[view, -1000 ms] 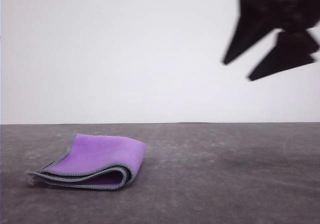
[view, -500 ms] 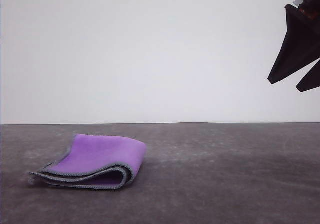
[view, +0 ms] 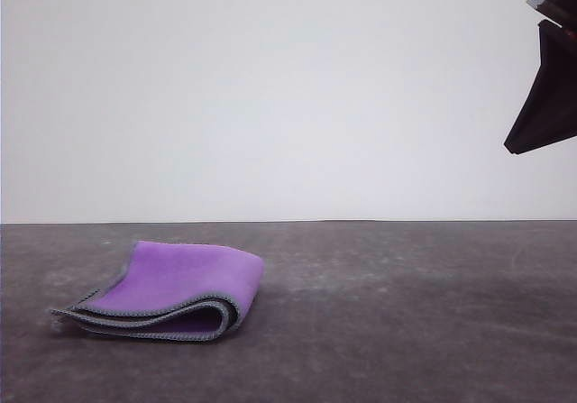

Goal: Fold clothes

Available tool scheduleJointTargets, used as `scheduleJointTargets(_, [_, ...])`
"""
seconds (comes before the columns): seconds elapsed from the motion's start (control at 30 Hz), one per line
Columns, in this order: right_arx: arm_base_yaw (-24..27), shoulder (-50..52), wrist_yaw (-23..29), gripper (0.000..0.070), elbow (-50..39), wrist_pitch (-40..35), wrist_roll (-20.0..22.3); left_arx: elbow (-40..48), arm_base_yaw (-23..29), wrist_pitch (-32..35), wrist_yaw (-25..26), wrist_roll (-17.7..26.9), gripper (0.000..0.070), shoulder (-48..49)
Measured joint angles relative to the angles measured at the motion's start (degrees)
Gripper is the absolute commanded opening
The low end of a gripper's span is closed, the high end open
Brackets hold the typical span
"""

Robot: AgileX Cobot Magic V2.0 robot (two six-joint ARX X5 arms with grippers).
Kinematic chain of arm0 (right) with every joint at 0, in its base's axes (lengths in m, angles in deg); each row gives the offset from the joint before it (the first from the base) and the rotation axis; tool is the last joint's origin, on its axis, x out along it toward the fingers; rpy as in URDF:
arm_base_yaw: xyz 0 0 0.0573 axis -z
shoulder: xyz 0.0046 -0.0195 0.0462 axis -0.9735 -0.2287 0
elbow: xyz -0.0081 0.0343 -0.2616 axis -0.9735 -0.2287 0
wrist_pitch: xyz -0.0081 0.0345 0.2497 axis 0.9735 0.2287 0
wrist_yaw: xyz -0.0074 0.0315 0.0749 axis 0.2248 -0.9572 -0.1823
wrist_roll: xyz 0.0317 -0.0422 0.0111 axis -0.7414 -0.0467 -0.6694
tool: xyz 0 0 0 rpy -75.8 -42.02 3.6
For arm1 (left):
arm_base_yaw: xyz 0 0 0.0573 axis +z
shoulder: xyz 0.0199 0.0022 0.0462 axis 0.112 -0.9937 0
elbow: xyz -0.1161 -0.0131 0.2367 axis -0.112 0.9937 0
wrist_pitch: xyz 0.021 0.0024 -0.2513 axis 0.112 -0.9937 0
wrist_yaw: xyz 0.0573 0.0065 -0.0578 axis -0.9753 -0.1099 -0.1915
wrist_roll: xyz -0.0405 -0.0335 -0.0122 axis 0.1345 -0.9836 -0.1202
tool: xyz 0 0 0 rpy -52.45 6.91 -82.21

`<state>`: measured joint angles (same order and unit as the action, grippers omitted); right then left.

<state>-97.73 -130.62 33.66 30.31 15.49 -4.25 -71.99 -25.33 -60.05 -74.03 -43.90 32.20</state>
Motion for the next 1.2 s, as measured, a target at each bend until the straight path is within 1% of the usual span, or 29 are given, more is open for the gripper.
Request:
scheduleJointTargets(0.27, [0.00, 0.00, 0.00, 0.0013, 0.00, -3.24, 0.00, 0.00, 0.10, 0.01, 0.00, 0.02, 0.0000, -0.02])
scheduleJointTargets(0.33, [0.00, 0.00, 0.00, 0.0013, 0.00, -4.16, 0.00, 0.33, 1.00, 0.71, 0.00, 0.04, 0.0000, 0.44])
scheduleJointTargets(0.4, [0.00, 0.00, 0.00, 0.0013, 0.00, -5.24, 0.00, 2.52, 2.71, 4.45, -0.01, -0.07, 0.0000, 1.97])
scheduleJointTargets(0.47, [0.00, 0.00, 0.00, 0.0013, 0.00, -6.20, 0.00, 6.50, 4.52, 9.44, -0.02, -0.15, 0.0000, 4.44])
scheduleJointTargets(0.6, [0.00, 0.00, 0.00, 0.0013, 0.00, -8.26, 0.00, 17.17, 8.62, 20.30, -0.01, 0.04, 0.0000, 10.77])
scheduleJointTargets(0.67, [0.00, 0.00, 0.00, 0.0013, 0.00, -9.28, 0.00, 22.28, 10.95, 23.82, -0.10, 0.58, 0.0000, 14.60])
scheduleJointTargets(0.73, [0.00, 0.00, 0.00, 0.0013, 0.00, -10.10, 0.00, 25.96, 12.75, 24.92, -0.22, 2.24, 0.0000, 18.32])
scheduleJointTargets(0.93, [0.00, 0.00, 0.00, 0.0013, 0.00, -13.18, 0.00, 32.61, 16.01, 25.34, -0.30, 10.35, 0.0000, 27.73])
scheduleJointTargets(1.03, [0.00, 0.00, 0.00, 0.0013, 0.00, -14.63, 0.00, 33.69, 16.76, 26.87, -1.65, 12.17, 0.0000, 30.88])
scheduleJointTargets(1.2, [0.00, 0.00, 0.00, 0.0013, 0.00, -15.63, 0.00, 34.88, 16.90, 29.87, -6.78, 13.79, 0.0000, 31.23])
